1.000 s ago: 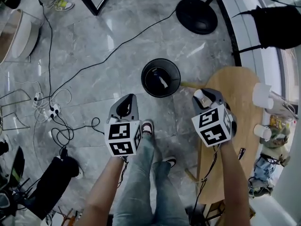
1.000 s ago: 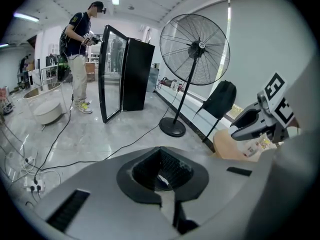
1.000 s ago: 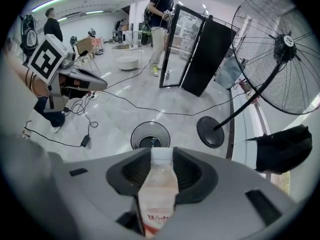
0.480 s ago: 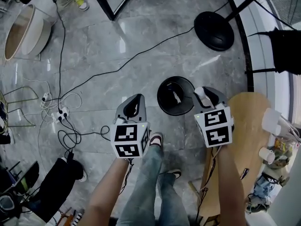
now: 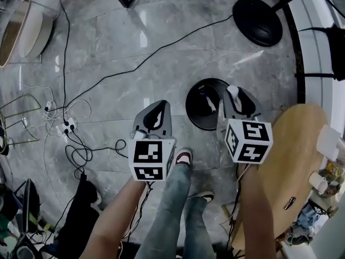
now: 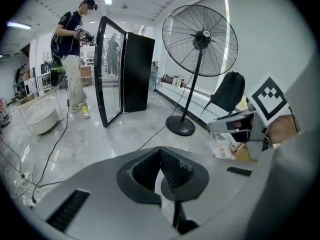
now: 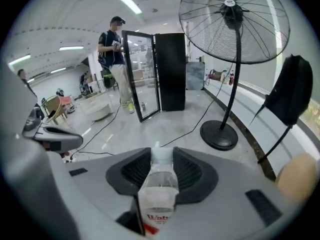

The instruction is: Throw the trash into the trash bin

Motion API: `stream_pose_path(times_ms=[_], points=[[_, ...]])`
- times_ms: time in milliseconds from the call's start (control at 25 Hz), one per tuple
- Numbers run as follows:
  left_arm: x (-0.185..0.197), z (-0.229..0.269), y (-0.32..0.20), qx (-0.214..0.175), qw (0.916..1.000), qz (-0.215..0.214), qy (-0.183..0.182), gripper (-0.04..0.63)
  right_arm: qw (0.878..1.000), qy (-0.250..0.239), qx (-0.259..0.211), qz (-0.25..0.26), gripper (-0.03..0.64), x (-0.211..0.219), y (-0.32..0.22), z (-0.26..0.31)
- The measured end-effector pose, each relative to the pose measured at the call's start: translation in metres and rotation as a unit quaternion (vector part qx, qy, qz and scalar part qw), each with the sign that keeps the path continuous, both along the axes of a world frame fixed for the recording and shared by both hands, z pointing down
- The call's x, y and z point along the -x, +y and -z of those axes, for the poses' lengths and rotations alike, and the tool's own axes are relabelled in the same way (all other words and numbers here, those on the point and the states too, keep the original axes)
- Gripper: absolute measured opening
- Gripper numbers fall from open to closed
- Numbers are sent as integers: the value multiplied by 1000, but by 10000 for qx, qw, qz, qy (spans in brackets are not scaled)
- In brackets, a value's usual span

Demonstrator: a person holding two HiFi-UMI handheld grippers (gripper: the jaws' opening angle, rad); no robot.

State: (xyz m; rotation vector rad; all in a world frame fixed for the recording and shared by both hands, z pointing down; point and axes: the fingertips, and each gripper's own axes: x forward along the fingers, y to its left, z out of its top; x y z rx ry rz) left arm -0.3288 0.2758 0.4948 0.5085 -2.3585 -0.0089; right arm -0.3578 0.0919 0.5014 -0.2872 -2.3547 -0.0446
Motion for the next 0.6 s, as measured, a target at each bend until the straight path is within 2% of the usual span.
stream_pose_path(times_ms=[160, 280, 440, 600], points=[[-3, -30, -7, -14, 9994, -66, 340, 9, 9996, -167, 106, -225, 143, 2, -6, -29], [-1, -36, -10, 33, 9992, -208, 339, 9, 9983, -318, 222, -428, 143, 6, -11, -35], [1, -42, -6, 56, 9991, -129, 412, 9, 9966, -501, 364, -538, 143, 12, -12, -36], [1, -46, -8, 57, 9989, -80, 450, 9, 9966, -431, 422, -566, 153, 9, -15, -46]])
